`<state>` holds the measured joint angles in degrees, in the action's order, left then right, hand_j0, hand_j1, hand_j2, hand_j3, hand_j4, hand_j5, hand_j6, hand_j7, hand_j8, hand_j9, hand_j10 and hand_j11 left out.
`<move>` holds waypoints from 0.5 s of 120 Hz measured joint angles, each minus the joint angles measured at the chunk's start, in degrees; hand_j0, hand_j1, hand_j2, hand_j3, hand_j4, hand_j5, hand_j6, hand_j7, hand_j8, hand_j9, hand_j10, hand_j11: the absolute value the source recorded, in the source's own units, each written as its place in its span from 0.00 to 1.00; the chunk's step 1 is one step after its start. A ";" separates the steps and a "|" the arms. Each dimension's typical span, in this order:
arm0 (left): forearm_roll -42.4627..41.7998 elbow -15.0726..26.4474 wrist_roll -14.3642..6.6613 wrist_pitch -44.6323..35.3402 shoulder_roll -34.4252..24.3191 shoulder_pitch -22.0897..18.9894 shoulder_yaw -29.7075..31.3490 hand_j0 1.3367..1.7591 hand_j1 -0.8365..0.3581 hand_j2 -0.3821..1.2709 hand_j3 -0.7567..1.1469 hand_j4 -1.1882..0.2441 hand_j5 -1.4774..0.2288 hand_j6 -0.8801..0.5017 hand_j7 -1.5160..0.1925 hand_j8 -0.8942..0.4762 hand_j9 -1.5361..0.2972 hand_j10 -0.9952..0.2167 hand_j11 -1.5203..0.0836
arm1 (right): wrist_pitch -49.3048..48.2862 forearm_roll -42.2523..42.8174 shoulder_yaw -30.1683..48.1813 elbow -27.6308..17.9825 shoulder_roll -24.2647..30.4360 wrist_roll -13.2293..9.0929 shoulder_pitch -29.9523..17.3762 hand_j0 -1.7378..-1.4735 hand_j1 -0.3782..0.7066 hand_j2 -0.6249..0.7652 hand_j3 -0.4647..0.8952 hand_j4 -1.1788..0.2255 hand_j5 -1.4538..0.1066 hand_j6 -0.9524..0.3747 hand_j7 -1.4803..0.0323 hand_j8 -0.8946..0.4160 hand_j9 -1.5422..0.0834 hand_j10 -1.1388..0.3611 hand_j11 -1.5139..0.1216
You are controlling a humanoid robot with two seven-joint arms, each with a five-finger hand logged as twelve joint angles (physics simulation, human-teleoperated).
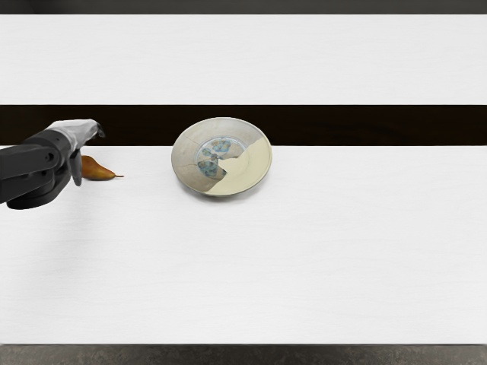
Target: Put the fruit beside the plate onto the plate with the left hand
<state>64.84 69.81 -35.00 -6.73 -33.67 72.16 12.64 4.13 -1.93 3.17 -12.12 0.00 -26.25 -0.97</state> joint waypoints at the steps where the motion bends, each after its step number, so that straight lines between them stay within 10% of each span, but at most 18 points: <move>1: 0.00 -0.02 0.00 0.00 0.00 0.00 0.00 0.76 0.73 0.27 0.40 0.64 0.66 0.44 0.69 0.45 0.65 0.60 0.73 | 0.00 0.00 0.00 0.00 0.00 0.00 0.00 0.30 0.06 0.44 0.34 0.82 0.90 0.69 0.95 0.66 0.92 0.74 0.90; 60: -0.21 -1.78 0.00 -0.03 2.03 -0.87 0.05 0.76 0.65 0.27 0.40 0.59 0.61 0.39 0.63 0.40 0.60 0.54 0.67 | 0.00 0.00 0.00 0.03 0.00 0.15 0.00 0.30 0.06 0.44 0.34 0.82 0.90 0.69 0.95 0.66 0.92 0.74 0.90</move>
<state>64.63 68.04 -35.00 -6.76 -31.64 71.28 12.69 4.13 -1.93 3.17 -12.09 0.00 -26.11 -0.97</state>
